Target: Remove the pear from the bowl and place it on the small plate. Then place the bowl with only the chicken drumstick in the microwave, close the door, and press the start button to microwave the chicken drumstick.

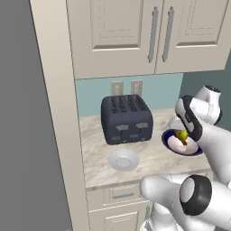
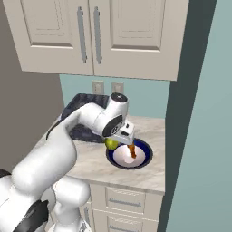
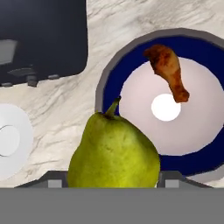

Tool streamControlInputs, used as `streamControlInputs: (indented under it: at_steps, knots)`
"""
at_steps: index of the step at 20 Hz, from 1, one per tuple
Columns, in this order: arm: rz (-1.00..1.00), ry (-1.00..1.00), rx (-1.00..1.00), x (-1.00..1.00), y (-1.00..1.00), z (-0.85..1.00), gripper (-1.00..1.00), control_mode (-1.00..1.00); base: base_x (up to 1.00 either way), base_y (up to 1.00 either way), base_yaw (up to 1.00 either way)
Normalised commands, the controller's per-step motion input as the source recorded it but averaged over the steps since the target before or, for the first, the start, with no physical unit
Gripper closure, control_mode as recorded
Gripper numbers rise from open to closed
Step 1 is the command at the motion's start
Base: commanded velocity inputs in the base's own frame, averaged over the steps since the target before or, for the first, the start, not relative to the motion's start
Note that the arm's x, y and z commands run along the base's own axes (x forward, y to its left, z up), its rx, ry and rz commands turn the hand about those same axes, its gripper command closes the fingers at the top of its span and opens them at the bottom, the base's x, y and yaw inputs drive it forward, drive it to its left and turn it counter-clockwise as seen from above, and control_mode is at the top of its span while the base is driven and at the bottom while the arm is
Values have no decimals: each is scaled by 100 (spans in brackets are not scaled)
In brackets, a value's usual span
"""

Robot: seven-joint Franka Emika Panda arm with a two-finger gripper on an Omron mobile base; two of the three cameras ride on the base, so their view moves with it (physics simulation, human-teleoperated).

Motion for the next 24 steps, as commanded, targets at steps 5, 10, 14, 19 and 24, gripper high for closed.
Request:
streamControlInputs:
  at_steps: [5,10,14,19,24]
  knots:
    - [0,-1,-7,-93,80,50,100,-100,0,0,0]
    - [0,-1,-7,-70,95,33,100,-100,0,0,0]
    - [1,2,-7,-26,98,4,100,-100,0,0,0]
    - [1,7,-4,18,72,-9,100,-100,0,0,0]
    - [5,16,-5,62,54,-35,100,-100,0,0,0]
